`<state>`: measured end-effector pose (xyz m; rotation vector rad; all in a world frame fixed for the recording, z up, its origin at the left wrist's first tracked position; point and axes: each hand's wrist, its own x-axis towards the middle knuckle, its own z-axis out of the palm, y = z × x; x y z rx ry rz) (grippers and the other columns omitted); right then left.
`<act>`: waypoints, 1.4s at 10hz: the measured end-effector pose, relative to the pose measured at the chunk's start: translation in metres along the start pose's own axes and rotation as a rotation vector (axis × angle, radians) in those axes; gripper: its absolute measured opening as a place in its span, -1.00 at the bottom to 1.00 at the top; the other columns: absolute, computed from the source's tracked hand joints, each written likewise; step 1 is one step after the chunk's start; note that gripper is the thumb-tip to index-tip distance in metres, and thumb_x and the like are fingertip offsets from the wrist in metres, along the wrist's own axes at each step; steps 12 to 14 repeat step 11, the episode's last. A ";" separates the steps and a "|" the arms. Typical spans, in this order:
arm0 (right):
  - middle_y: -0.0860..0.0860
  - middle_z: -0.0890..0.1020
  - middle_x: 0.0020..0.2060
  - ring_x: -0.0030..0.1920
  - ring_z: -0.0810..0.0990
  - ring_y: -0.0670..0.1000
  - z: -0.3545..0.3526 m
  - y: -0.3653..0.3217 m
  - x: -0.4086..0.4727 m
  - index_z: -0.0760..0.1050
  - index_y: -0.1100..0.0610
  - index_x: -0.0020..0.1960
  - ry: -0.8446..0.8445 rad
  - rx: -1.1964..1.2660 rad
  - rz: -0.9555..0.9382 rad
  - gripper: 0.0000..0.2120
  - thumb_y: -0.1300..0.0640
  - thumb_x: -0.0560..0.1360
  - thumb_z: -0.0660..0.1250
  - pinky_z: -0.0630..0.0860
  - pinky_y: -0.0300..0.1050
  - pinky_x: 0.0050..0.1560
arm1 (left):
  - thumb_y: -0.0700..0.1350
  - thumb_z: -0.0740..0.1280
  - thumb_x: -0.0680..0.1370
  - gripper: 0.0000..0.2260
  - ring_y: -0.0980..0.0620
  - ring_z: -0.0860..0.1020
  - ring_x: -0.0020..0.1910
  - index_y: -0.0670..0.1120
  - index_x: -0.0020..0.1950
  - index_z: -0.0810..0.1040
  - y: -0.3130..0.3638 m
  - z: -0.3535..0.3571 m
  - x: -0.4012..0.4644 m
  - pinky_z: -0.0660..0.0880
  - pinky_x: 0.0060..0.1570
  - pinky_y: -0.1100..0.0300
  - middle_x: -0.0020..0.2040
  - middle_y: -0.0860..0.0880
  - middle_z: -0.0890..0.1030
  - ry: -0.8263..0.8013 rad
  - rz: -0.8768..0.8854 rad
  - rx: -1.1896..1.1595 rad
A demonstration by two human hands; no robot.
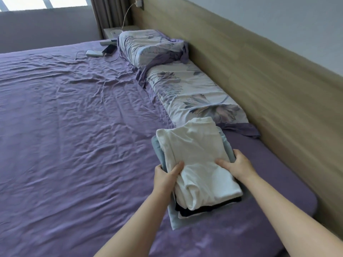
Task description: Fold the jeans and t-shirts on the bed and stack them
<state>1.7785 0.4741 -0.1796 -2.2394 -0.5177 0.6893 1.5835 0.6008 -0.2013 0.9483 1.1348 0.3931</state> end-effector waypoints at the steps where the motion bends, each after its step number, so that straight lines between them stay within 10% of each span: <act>1: -0.11 0.54 -0.16 -0.09 0.53 -0.01 -0.030 0.022 0.003 0.36 0.01 0.07 0.017 -0.037 0.028 -0.55 -0.06 0.33 0.51 0.42 -0.10 -0.12 | 0.02 0.54 0.33 -0.46 0.05 0.58 -0.04 -0.08 0.16 0.35 -0.013 0.033 -0.003 0.50 -0.17 0.20 0.04 -0.01 0.57 -0.049 -0.017 0.021; 4: 0.04 0.59 -0.12 -0.17 0.56 0.02 -0.100 0.094 0.028 0.42 0.10 0.09 0.006 -0.108 0.086 -0.59 -0.03 0.36 0.49 0.44 -0.13 -0.32 | 0.02 0.56 0.32 -0.36 0.01 0.59 0.04 -0.13 0.26 0.33 -0.074 0.125 -0.002 0.55 0.05 0.09 0.12 -0.04 0.57 -0.117 -0.066 0.069; 8: 0.07 0.59 0.09 0.09 0.56 0.12 -0.082 0.170 0.061 0.39 0.10 0.23 -0.086 -0.079 0.157 -0.56 0.00 0.43 0.41 0.49 0.10 0.12 | 0.08 0.51 0.35 -0.46 0.05 0.54 -0.05 -0.04 0.10 0.25 -0.132 0.156 0.026 0.51 -0.07 0.10 0.00 0.03 0.52 -0.018 -0.046 0.287; 10: 0.11 0.36 0.37 0.36 0.31 0.17 -0.072 0.144 0.047 0.08 0.10 0.46 0.113 -0.709 0.205 -0.28 -0.19 0.47 0.28 0.27 0.12 0.31 | 0.25 0.42 0.35 -0.42 0.00 0.51 -0.08 -0.07 0.09 0.23 -0.119 0.155 0.018 0.49 0.00 0.03 -0.06 0.04 0.49 -0.003 -0.099 0.532; 14: 0.07 0.28 0.43 0.41 0.24 0.12 -0.072 0.120 0.027 0.07 0.10 0.46 0.131 -0.826 0.048 -0.37 -0.12 0.52 0.22 0.19 0.13 0.38 | 0.23 0.33 0.41 -0.42 -0.02 0.52 -0.02 -0.13 0.23 0.30 -0.100 0.147 0.001 0.50 -0.02 0.06 0.04 -0.02 0.52 -0.003 -0.074 0.639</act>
